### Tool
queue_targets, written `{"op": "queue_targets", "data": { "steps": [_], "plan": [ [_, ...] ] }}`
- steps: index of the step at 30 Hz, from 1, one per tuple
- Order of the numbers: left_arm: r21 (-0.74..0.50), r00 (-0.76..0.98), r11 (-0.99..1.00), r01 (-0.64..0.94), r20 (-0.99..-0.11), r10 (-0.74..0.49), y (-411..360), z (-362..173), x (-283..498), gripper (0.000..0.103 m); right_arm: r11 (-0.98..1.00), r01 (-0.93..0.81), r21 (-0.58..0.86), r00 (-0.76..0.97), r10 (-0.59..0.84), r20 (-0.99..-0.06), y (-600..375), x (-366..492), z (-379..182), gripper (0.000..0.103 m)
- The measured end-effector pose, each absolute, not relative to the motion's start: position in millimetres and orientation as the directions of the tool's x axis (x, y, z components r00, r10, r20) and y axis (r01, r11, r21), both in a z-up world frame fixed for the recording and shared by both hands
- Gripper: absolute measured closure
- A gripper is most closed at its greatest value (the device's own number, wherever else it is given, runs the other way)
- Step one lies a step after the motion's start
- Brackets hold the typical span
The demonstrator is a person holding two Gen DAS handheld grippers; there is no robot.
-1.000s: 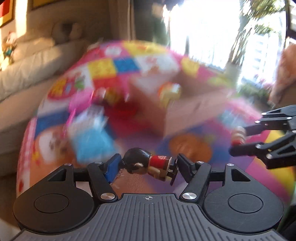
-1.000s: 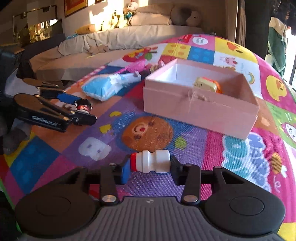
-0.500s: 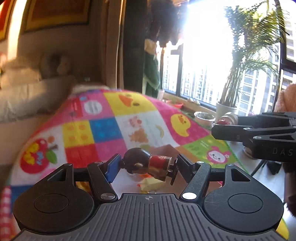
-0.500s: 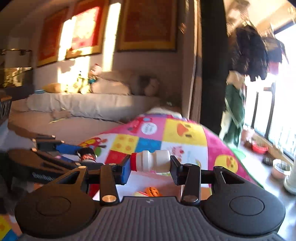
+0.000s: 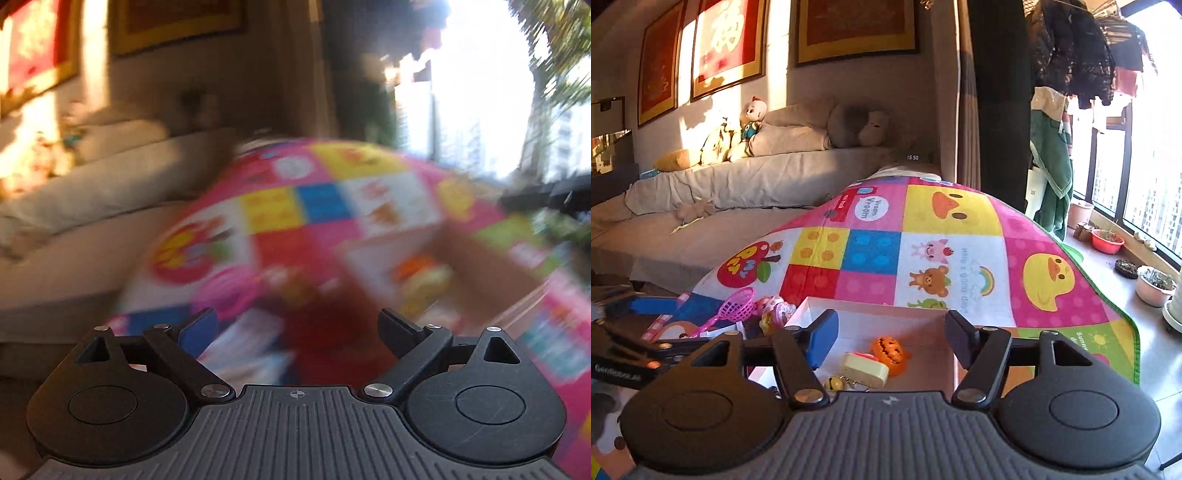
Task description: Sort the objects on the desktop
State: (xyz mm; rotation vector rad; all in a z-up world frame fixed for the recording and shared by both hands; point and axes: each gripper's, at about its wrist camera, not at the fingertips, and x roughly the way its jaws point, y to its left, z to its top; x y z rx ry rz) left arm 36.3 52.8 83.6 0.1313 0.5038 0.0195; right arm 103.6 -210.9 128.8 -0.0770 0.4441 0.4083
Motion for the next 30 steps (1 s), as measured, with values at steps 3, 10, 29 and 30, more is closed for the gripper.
{"op": "queue_targets", "data": {
  "steps": [3, 10, 29, 30],
  "plan": [
    [0.202, 0.851, 0.977, -0.072, -0.498, 0.166, 71, 62, 22, 0.006, 0.89, -0.457, 0.008, 0.793, 0.411, -0.45, -188, 97, 125, 0.033],
    [0.132, 0.805, 0.981, -0.144, -0.561, 0.193, 106, 36, 17, 0.004, 0.796, -0.604, 0.046, 0.656, 0.529, -0.538, -110, 98, 116, 0.033],
    [-0.18, 0.814, 0.981, -0.073, -0.578, -0.045, 134, 36, 4, 0.002, 0.81, -0.542, -0.224, 0.613, 0.199, -0.765, 34, 224, 53, 0.061],
    [-0.183, 0.814, 0.981, -0.067, -0.578, -0.052, 133, 36, 3, 0.002, 0.809, -0.547, -0.215, 0.62, 0.219, -0.753, 30, 217, 60, 0.061]
  ]
}}
